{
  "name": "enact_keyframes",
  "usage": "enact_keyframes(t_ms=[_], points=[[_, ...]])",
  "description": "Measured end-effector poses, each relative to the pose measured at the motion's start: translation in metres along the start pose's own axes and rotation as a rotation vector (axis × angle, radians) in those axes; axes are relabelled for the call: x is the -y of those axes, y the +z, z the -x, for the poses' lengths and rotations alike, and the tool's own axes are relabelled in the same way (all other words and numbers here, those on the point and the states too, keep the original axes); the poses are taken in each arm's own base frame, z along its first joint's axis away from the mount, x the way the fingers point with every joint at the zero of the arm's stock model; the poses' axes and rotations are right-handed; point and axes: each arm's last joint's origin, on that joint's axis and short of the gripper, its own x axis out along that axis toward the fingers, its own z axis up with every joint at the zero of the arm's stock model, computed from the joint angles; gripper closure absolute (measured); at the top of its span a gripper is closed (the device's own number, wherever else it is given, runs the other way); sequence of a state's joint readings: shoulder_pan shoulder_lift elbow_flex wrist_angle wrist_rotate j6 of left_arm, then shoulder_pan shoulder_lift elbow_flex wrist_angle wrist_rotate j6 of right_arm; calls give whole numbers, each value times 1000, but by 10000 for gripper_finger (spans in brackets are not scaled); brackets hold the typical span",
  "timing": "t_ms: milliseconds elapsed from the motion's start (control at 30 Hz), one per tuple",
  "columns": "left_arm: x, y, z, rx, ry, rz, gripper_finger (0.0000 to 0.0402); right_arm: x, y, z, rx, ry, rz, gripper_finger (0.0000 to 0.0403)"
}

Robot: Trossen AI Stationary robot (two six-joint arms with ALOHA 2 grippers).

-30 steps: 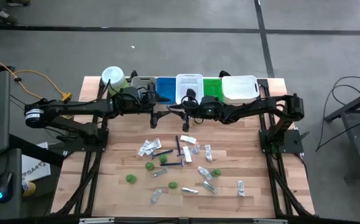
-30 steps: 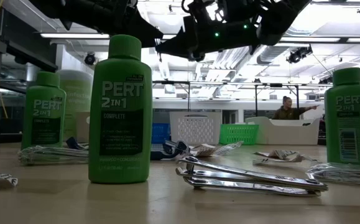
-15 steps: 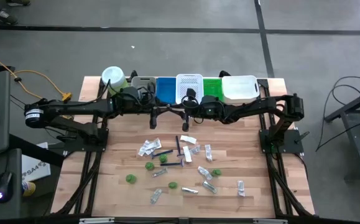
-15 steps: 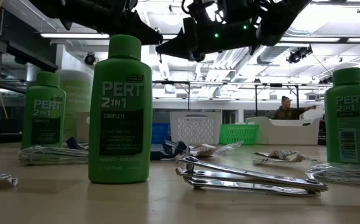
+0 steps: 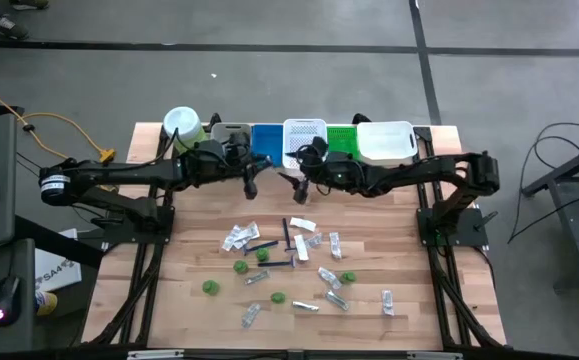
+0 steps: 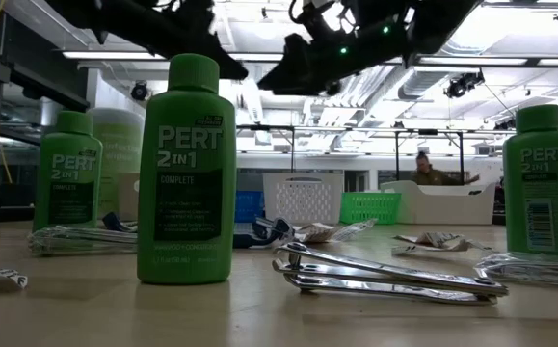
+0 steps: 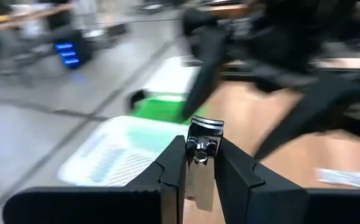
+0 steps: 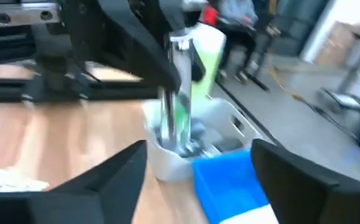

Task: Pick & Place Travel size toiletries
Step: Put the silver nail cutter into the blue bin

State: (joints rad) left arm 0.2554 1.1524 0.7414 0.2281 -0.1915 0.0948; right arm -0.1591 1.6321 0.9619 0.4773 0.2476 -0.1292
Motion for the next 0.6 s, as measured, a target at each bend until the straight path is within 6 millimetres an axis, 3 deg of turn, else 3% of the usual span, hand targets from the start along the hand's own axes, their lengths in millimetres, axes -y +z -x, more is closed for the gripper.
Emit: enact_keyframes(t_ms=[200,333,433,600], points=[[-17,-15,-16,-68,218,62,348,11,16,24,-59,-84,-42,75],[-42,-34,-32,-148,319,133,349,16,27,36,-51,-112,-42,77],[-60,-38,-41,-161,336,227,349,19,32,44,-50,-116,-41,84],[-68,-40,-63,-200,332,289,349,23,36,49,-50,-121,-30,92]])
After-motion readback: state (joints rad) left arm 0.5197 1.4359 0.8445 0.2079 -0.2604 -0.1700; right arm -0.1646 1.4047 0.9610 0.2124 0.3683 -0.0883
